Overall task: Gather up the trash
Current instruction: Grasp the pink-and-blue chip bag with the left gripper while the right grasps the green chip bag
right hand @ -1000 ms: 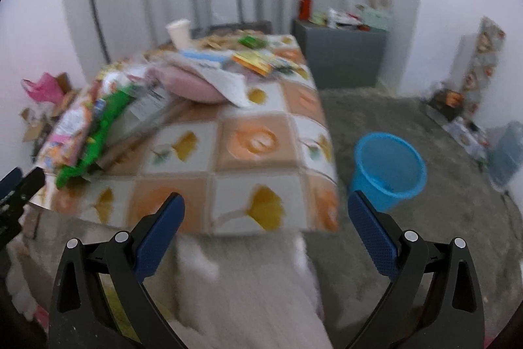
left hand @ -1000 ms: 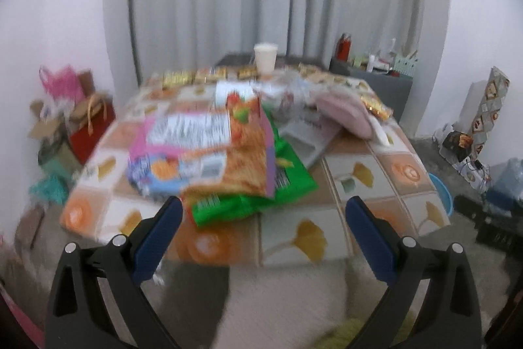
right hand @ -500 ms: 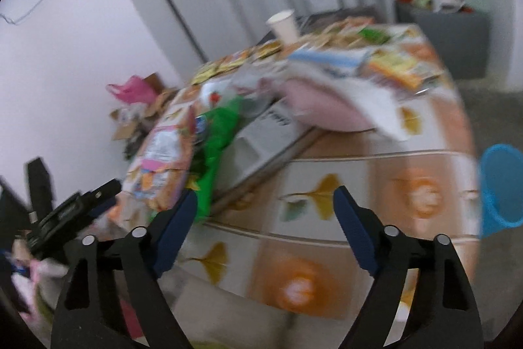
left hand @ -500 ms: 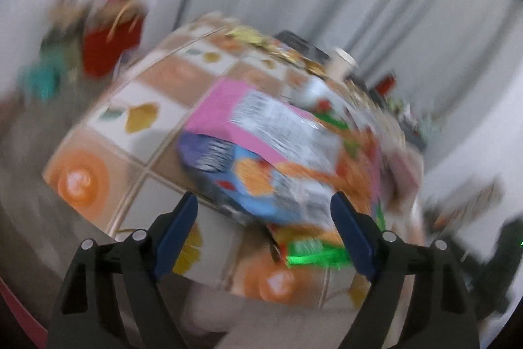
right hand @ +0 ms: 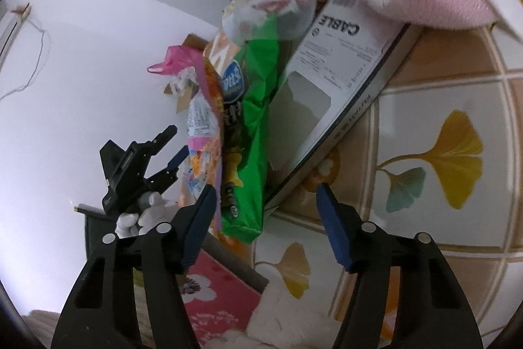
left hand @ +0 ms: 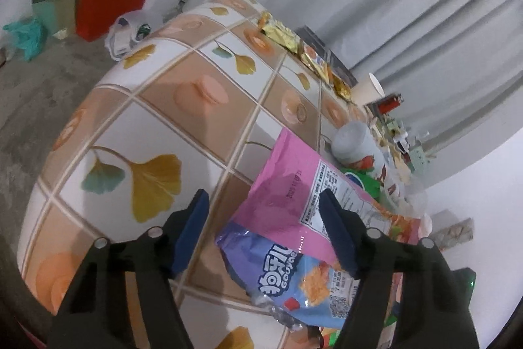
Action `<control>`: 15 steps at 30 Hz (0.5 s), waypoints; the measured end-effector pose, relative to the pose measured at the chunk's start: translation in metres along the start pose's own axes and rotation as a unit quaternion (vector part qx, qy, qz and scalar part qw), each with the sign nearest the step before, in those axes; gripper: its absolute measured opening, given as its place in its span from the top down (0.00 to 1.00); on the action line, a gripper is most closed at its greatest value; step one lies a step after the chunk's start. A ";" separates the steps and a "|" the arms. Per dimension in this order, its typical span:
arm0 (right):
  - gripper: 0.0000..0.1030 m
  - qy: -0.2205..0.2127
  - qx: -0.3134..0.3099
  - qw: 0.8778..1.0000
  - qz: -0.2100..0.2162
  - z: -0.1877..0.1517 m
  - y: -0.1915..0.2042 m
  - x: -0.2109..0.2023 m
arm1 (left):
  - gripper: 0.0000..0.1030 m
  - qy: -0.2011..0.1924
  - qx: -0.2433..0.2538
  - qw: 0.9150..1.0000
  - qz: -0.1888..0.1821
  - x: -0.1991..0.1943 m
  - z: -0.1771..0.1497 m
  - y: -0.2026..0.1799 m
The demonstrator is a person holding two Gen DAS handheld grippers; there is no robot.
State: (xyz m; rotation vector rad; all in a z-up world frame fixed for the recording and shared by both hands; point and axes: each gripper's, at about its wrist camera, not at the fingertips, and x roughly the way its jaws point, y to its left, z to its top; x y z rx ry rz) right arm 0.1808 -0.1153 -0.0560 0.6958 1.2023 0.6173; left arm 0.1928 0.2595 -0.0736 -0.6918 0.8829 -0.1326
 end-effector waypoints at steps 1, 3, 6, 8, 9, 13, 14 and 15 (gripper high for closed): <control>0.44 0.004 0.006 1.000 0.003 0.000 -0.001 0.001 | 0.39 0.004 -0.001 1.000 -0.003 0.003 -0.001 0.000; 0.47 0.013 0.017 1.000 0.010 -0.001 -0.005 0.003 | 0.44 0.014 -0.003 1.000 -0.010 0.007 -0.003 0.003; 0.51 0.023 0.029 0.999 0.011 -0.001 -0.008 0.004 | 0.48 0.019 -0.004 1.000 -0.020 0.010 -0.006 0.006; 0.55 0.030 0.038 0.999 0.020 -0.001 -0.009 0.004 | 0.50 0.019 0.000 1.000 -0.023 0.009 -0.007 0.006; 0.57 0.032 0.041 0.998 0.022 -0.001 -0.009 0.004 | 0.50 0.018 0.003 1.000 -0.023 0.008 -0.007 0.006; 0.66 0.038 0.046 0.998 0.028 0.010 -0.009 0.021 | 0.52 0.017 0.009 1.000 -0.024 0.005 -0.009 0.006; 0.68 0.039 0.046 0.998 0.030 0.011 -0.008 0.021 | 0.53 0.017 0.011 0.999 -0.025 0.005 -0.009 0.006; 0.71 0.038 0.045 0.998 0.028 0.011 -0.007 0.020 | 0.53 0.016 0.013 0.999 -0.026 0.004 -0.009 0.005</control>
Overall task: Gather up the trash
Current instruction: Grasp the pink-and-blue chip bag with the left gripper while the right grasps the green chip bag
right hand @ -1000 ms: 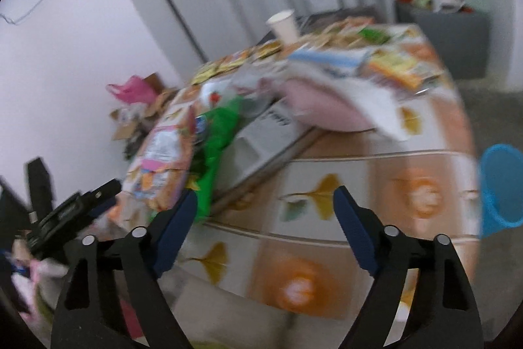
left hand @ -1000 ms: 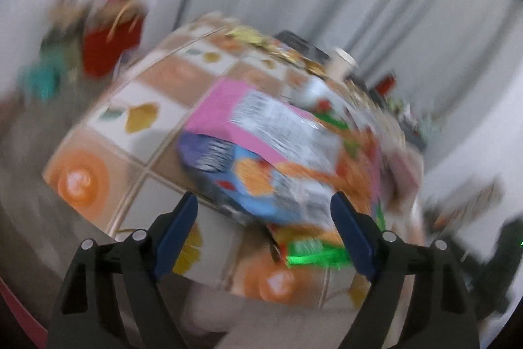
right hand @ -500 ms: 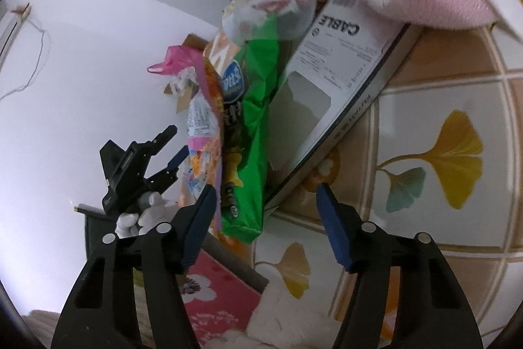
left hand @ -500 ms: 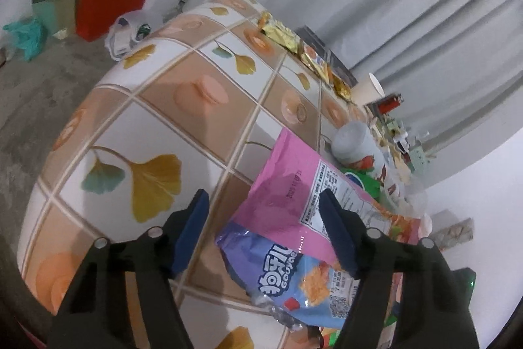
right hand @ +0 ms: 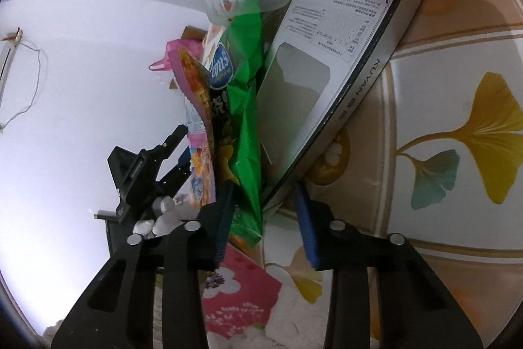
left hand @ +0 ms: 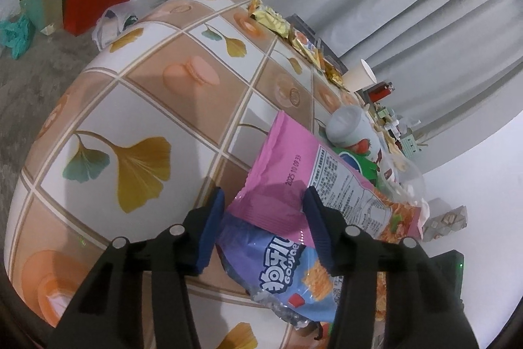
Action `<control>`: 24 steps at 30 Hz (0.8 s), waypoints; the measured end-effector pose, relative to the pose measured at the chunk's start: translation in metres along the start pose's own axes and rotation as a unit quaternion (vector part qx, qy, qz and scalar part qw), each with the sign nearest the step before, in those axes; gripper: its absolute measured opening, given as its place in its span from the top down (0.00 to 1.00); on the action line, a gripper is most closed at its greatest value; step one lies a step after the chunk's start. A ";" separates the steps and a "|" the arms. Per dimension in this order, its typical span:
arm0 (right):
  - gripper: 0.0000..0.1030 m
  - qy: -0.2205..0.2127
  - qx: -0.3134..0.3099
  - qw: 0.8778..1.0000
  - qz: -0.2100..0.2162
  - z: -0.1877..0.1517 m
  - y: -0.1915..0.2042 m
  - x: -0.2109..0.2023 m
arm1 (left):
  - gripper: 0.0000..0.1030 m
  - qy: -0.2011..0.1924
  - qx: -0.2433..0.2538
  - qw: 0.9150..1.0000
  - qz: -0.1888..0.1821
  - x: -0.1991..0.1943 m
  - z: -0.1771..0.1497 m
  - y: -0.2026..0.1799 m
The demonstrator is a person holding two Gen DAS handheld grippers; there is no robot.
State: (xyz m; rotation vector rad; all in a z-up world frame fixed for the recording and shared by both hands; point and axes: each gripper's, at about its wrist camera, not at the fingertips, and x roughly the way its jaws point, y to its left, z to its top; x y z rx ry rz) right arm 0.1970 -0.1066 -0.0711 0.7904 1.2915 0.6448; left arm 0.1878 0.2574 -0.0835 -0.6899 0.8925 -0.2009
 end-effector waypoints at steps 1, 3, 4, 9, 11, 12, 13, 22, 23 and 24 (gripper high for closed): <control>0.72 0.000 -0.001 1.000 -0.001 0.006 0.001 0.008 | 0.54 0.000 0.001 1.000 -0.001 0.000 0.000 0.000; 0.77 0.001 -0.001 1.000 0.001 0.007 0.003 0.016 | 0.55 -0.001 0.003 1.000 -0.003 -0.002 -0.001 -0.001; 0.79 0.001 -0.001 1.000 0.002 0.006 0.004 0.019 | 0.56 -0.002 0.004 1.000 -0.005 -0.002 -0.002 -0.002; 0.92 0.002 -0.004 1.000 0.014 0.006 0.007 0.023 | 0.60 -0.006 0.000 1.000 -0.021 -0.007 -0.003 -0.002; 0.94 0.000 -0.007 1.000 0.020 0.005 0.010 0.024 | 0.72 -0.009 -0.003 0.999 -0.031 -0.011 -0.002 -0.003; 0.96 0.000 -0.008 1.000 0.022 0.005 0.011 0.024 | 0.93 -0.014 -0.004 0.999 -0.035 -0.015 -0.002 -0.004; 0.96 -0.003 -0.010 1.000 0.023 0.005 0.012 0.023 | 0.96 -0.017 -0.006 0.999 -0.036 -0.018 -0.001 -0.004; 0.99 -0.019 -0.028 0.999 0.035 0.004 0.026 0.037 | 0.98 -0.030 -0.030 0.996 -0.083 -0.043 -0.002 -0.003; 0.99 -0.019 -0.027 0.999 0.035 0.004 0.025 0.039 | 0.98 -0.026 -0.033 0.995 -0.086 -0.042 -0.003 -0.002; 0.99 -0.019 -0.025 0.999 0.035 0.004 0.024 0.041 | 0.98 -0.020 -0.043 0.995 -0.089 -0.040 -0.005 0.001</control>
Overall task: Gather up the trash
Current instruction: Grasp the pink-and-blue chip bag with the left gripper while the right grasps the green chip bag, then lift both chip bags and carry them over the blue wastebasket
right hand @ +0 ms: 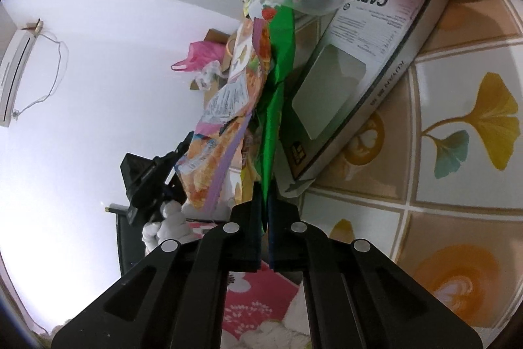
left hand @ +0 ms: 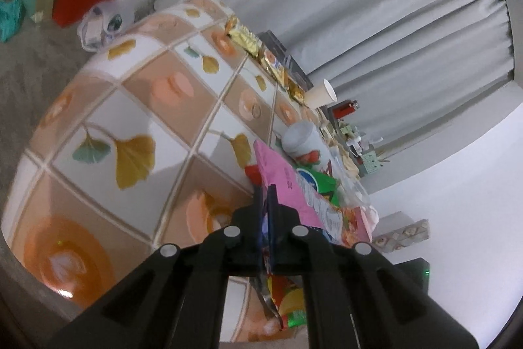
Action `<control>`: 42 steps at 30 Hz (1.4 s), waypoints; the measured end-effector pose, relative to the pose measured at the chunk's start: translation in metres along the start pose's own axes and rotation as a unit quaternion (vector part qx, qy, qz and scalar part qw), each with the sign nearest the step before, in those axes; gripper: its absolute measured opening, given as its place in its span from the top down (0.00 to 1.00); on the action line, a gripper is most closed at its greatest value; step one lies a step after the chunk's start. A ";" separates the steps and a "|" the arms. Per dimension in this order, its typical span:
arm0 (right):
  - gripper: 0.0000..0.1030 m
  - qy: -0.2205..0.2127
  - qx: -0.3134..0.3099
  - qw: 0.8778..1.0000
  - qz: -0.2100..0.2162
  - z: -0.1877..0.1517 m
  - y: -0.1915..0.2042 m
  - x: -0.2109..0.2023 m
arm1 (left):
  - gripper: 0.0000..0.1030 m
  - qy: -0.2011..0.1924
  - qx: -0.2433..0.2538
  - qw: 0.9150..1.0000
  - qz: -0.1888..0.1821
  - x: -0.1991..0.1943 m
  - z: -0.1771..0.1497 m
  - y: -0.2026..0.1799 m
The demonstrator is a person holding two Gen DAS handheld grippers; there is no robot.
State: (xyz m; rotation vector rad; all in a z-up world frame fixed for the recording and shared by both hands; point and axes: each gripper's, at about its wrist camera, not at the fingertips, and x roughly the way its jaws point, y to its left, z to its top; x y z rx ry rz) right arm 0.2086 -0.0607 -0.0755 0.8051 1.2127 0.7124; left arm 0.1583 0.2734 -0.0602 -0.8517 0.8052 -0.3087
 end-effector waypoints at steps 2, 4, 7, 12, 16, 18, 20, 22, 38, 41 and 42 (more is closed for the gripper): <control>0.99 0.000 0.002 1.000 -0.001 0.002 -0.002 0.003 | 0.97 0.009 -0.019 1.000 -0.008 0.001 -0.004 0.006; 0.99 -0.001 0.000 1.000 -0.004 0.003 -0.004 0.005 | 0.90 0.021 -0.047 0.999 -0.018 0.004 -0.008 0.017; 0.99 -0.003 -0.002 1.000 -0.007 0.006 -0.005 0.009 | 0.68 0.038 -0.088 0.995 -0.032 0.009 -0.012 0.031; 0.99 -0.002 -0.002 1.000 -0.010 0.012 -0.009 0.016 | 0.53 0.046 -0.099 0.994 -0.004 0.014 -0.011 0.039; 0.99 0.002 -0.003 1.000 -0.011 0.014 -0.015 0.017 | 0.46 0.062 -0.059 0.996 0.021 0.024 -0.005 0.029; 0.99 0.005 -0.001 1.000 -0.012 0.015 -0.017 0.020 | 0.44 0.072 -0.032 0.996 0.038 0.030 -0.002 0.021; 0.99 0.007 0.000 1.000 -0.012 0.016 -0.016 0.021 | 0.43 0.079 -0.010 0.996 0.050 0.036 0.000 0.015; 0.99 0.008 0.001 1.000 -0.012 0.017 -0.016 0.021 | 0.43 0.082 0.004 0.995 0.058 0.040 0.001 0.012; 0.99 0.009 0.002 1.000 -0.003 0.015 -0.014 0.014 | 0.66 0.078 0.029 0.996 0.044 0.029 -0.004 0.003; 0.99 0.008 -0.001 1.000 0.001 0.012 -0.012 0.011 | 0.67 0.069 0.020 0.997 0.023 0.016 -0.005 -0.002; 0.99 0.008 -0.003 1.000 0.004 0.010 -0.010 0.010 | 0.67 0.066 0.017 0.998 0.018 0.012 -0.005 -0.003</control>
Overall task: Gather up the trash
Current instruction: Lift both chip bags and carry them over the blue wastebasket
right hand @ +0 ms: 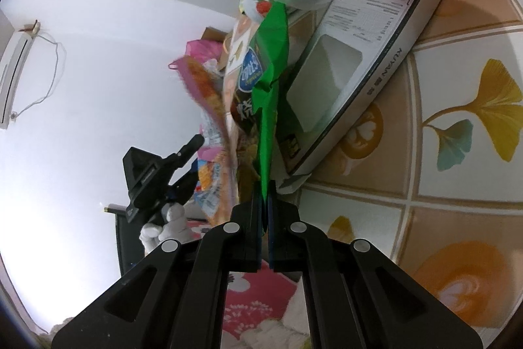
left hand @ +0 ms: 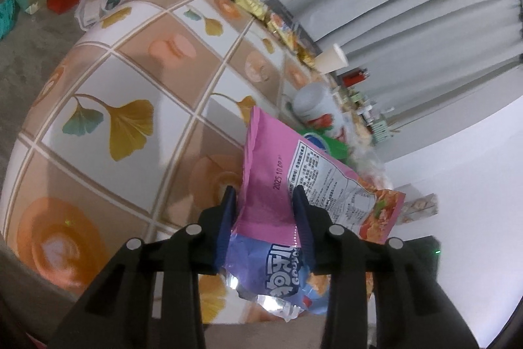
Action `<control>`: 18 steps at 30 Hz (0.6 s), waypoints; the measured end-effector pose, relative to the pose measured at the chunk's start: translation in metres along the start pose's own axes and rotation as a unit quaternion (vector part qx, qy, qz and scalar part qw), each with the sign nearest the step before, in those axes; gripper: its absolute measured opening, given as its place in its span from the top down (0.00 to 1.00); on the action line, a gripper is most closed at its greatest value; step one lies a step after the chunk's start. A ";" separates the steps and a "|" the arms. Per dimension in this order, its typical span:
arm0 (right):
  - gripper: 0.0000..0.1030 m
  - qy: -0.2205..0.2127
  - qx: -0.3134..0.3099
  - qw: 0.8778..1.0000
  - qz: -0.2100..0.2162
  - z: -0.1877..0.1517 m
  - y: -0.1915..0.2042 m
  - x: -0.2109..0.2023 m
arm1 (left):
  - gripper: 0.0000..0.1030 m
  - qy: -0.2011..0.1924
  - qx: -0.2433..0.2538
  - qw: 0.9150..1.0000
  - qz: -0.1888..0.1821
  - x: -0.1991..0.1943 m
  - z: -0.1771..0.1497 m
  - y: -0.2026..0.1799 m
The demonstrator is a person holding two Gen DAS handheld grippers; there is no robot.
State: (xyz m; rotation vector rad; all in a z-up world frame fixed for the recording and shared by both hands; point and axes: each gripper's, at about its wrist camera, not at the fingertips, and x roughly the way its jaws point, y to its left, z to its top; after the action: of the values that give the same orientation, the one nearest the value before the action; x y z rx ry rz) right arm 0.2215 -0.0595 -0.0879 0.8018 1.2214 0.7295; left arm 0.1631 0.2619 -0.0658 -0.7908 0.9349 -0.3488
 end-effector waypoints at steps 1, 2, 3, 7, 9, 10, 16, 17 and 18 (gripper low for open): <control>0.99 0.000 -0.001 1.000 0.002 -0.001 0.001 -0.001 | 0.67 -0.003 -0.003 1.000 -0.006 -0.005 0.000 -0.001; 0.99 0.000 -0.003 1.000 0.007 -0.003 0.002 -0.003 | 0.67 -0.007 -0.006 1.000 -0.012 -0.010 0.000 -0.003; 0.99 0.000 -0.005 1.000 0.009 -0.006 0.004 -0.004 | 0.67 -0.013 -0.009 1.000 -0.019 -0.016 -0.001 -0.004; 0.99 -0.002 -0.013 1.000 0.022 -0.015 0.012 -0.012 | 0.67 -0.038 -0.010 0.998 -0.039 -0.045 -0.002 -0.015; 0.99 -0.007 -0.019 0.999 0.030 -0.018 0.016 -0.019 | 0.67 -0.051 -0.005 0.998 -0.045 -0.058 -0.002 -0.022; 0.99 -0.011 -0.022 0.999 0.034 -0.020 0.017 -0.024 | 0.67 -0.057 -0.002 0.997 -0.048 -0.065 -0.002 -0.026; 0.99 -0.044 -0.040 0.996 0.066 -0.037 0.026 -0.064 | 0.67 -0.078 0.015 0.994 -0.071 -0.090 -0.005 -0.059; 1.00 -0.053 -0.045 0.995 0.070 -0.041 0.028 -0.073 | 0.67 -0.078 0.020 0.994 -0.075 -0.092 -0.007 -0.064; 1.00 -0.061 -0.049 0.994 0.073 -0.045 0.028 -0.082 | 0.67 -0.078 0.027 0.993 -0.081 -0.094 -0.008 -0.074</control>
State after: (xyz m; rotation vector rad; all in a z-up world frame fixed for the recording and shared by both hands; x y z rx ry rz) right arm 0.1599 -0.1066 -0.0289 0.8475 1.0178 0.8408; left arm 0.1081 0.2631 0.0402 -0.8350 0.7133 -0.4454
